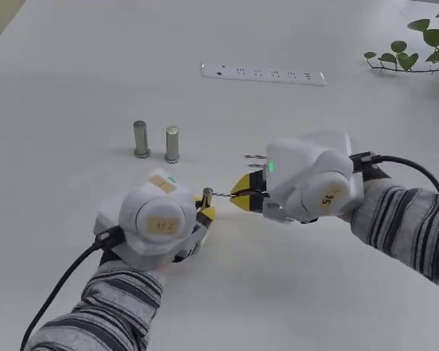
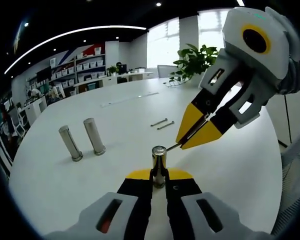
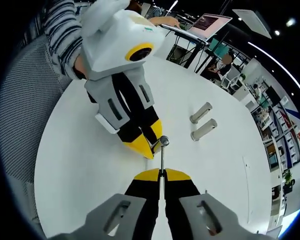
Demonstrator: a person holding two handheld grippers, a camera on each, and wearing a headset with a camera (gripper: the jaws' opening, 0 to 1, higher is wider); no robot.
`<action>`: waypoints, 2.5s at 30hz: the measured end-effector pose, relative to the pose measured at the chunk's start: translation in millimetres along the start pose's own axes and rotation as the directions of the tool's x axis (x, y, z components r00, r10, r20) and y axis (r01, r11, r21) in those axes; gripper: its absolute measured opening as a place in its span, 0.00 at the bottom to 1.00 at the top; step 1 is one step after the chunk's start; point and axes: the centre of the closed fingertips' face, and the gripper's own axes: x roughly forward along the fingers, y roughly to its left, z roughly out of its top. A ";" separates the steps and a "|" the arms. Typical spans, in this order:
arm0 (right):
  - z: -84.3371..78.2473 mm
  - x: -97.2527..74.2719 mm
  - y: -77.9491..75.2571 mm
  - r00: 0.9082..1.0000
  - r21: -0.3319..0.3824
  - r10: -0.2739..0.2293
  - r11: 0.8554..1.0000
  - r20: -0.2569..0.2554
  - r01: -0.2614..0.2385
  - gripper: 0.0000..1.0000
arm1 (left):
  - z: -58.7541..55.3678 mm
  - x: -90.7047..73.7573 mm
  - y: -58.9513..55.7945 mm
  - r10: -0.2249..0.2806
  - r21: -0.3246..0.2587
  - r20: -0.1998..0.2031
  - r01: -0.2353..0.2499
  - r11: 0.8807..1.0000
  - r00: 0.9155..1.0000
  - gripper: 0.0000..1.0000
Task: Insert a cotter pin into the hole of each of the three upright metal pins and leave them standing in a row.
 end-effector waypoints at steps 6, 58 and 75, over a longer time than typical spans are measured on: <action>3.2 2.1 0.6 1.000 -0.011 0.004 1.000 0.004 -0.004 0.00 | -1.4 0.1 0.2 -0.010 -0.004 0.001 0.010 1.000 1.000 0.05; 18.6 -1.7 1.8 1.000 -0.007 -0.007 1.000 0.027 0.007 0.03 | -5.7 2.1 -1.0 0.004 0.007 0.019 -0.004 1.000 1.000 0.05; 19.2 0.6 2.8 0.999 0.029 -0.012 1.000 0.037 0.011 0.00 | -6.3 2.8 -1.0 0.006 0.009 0.016 -0.006 1.000 1.000 0.05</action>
